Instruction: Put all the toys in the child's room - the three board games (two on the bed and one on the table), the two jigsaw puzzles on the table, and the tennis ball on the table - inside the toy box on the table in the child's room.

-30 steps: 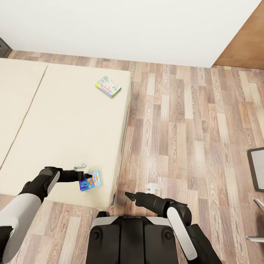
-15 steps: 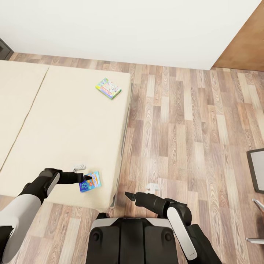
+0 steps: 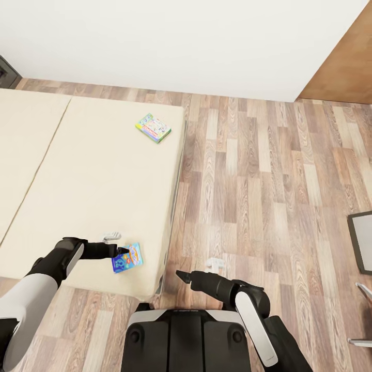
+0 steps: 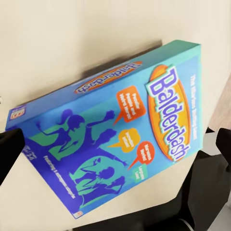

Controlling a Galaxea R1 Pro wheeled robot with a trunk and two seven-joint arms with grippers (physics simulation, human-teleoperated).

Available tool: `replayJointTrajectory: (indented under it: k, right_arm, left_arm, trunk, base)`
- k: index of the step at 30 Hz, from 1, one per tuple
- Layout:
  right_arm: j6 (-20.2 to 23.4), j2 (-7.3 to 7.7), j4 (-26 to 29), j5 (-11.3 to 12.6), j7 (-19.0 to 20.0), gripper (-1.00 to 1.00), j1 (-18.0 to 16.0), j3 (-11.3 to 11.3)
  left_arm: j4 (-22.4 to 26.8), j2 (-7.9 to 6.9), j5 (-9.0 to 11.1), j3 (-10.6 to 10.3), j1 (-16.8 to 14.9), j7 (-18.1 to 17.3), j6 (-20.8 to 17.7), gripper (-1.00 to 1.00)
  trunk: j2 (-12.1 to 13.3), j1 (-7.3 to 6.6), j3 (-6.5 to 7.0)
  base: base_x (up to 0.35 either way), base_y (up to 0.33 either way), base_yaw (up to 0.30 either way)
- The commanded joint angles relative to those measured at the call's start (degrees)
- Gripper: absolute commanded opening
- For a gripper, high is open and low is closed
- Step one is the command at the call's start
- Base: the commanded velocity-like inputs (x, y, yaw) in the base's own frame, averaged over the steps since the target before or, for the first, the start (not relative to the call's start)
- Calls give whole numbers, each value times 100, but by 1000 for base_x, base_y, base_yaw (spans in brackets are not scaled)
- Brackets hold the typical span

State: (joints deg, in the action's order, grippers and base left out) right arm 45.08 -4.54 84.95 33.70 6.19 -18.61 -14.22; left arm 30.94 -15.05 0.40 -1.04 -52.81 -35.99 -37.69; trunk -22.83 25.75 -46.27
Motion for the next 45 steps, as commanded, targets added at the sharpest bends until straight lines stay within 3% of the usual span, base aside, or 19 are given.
replayJointTrajectory:
  k: [1,30,45]
  right_arm:
    - [27,-3,4,-30,32,100,-2,7]
    - [27,-3,4,-30,32,100,-2,7]
    - [27,-3,4,-30,32,100,-2,7]
  left_arm:
    - [7,-6,4,-10,-1,-14,-34,100]
    - [-18,-33,-20,4,-1,57,-57,100]
    - [-154,-20,-8,20,-1,467,-63,100]
  trunk:
    - [-9,3,-5]
    - [-9,3,-1]
    - [-9,3,-1]
  base:
    - [0,0,0]
    - [0,0,0]
    - [0,0,0]
